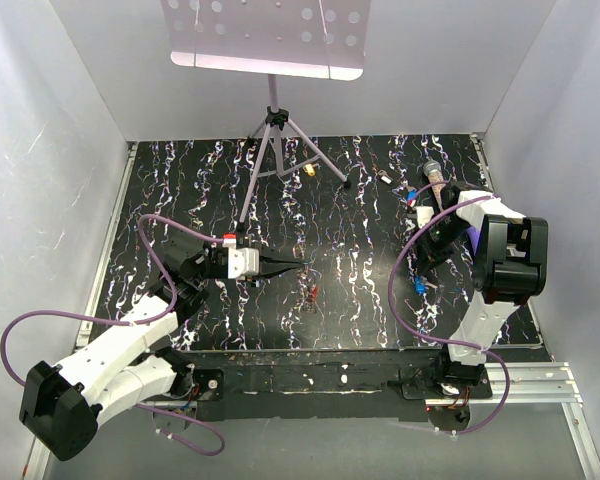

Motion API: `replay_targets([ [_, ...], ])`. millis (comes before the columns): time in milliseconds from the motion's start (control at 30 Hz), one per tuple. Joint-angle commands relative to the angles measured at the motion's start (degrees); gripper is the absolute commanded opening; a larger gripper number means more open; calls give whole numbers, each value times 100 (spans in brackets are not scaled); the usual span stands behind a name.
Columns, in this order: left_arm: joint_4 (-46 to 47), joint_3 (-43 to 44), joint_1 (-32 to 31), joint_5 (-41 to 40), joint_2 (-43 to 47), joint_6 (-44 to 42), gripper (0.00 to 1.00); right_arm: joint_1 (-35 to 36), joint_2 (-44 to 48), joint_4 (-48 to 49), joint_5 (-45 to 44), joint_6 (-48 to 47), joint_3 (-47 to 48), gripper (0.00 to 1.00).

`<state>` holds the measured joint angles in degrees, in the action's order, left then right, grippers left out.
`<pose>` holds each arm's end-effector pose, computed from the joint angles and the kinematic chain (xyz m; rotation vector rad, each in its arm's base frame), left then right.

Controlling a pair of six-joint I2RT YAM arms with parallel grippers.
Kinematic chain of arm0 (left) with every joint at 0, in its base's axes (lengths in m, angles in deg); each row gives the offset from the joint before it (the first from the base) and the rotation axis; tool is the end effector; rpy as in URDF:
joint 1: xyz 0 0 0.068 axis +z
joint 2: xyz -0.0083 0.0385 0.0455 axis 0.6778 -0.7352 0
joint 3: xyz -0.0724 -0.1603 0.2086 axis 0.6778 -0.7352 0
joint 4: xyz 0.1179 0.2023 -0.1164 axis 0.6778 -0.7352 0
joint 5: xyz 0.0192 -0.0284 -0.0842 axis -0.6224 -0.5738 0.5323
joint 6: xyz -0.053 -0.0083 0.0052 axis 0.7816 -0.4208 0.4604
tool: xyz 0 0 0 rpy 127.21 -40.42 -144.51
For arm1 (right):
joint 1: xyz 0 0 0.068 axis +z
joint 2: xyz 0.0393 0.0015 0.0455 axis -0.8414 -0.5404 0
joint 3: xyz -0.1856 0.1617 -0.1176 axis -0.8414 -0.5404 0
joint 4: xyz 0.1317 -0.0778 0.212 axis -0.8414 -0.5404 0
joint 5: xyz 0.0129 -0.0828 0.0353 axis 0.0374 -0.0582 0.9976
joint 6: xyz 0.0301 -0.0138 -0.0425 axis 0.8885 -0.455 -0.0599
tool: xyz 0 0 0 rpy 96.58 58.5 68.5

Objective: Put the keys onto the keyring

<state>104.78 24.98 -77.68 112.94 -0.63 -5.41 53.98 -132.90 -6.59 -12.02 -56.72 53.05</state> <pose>0.1515 -0.1420 0.3215 1.3150 0.8811 -0.9698 0.3269 -0.0078 0.1617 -0.6300 2.9630 0.4680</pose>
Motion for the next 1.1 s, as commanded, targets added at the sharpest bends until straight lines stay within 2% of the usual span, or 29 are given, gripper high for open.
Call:
replay_targets([
  [0, 40, 117, -24, -77, 70, -86, 0, -21, -77, -128, -16, -84, 220, 16],
  [633, 31, 117, -24, -68, 61, -77, 0, -29, -139, -76, -51, -48, 203, 16],
  [1067, 31, 125, -24, -68, 70, -86, 0, -20, -121, 38, -112, 13, 142, 8],
])
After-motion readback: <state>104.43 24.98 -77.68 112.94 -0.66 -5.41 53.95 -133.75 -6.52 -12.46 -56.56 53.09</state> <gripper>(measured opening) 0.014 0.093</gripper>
